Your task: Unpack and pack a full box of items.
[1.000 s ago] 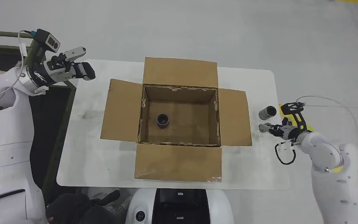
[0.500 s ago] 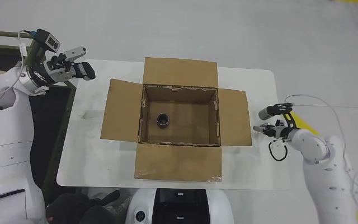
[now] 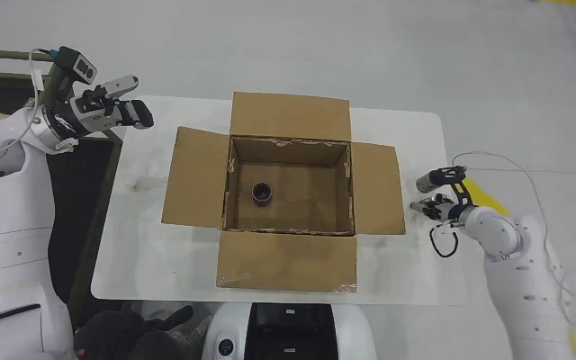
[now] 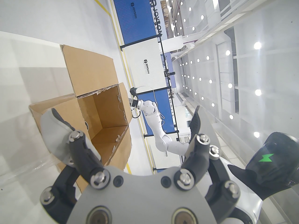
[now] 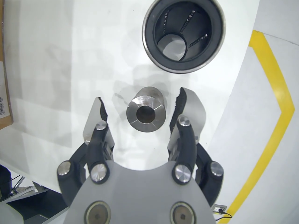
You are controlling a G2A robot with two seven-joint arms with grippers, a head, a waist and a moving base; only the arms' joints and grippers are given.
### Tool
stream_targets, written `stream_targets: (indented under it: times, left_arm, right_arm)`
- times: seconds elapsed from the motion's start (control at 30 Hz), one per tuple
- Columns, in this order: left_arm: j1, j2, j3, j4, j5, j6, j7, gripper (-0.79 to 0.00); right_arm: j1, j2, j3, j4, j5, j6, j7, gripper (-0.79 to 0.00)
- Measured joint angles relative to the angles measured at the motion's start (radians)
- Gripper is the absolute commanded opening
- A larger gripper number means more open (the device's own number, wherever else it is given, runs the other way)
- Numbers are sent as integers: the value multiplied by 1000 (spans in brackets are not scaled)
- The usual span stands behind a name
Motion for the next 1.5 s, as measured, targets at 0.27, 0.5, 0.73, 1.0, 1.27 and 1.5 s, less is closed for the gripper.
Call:
stream_targets:
  times: [0.27,0.5,0.73,1.0,1.27,1.5]
  left_arm:
    - [0,0,0,0,0,0,0,0]
    - [0,0,0,0,0,0,0,0]
    - [0,0,0,0,0,0,0,0]
    - [0,0,0,0,0,0,0,0]
    - [0,0,0,0,0,0,0,0]
    - [0,0,0,0,0,0,0,0]
  right_arm:
    - [-4,5,-4,-4,6,3,-15,-714]
    - [-40,14,22,-64,25,1,-31,-785]
    - [-116,26,66,-204,-45,55,-14,-785]
    - [-225,36,175,-405,-8,76,-40,-785]
    - [-309,37,254,-616,10,132,-113,-785]
    - [-321,37,239,-763,24,115,-138,-785]
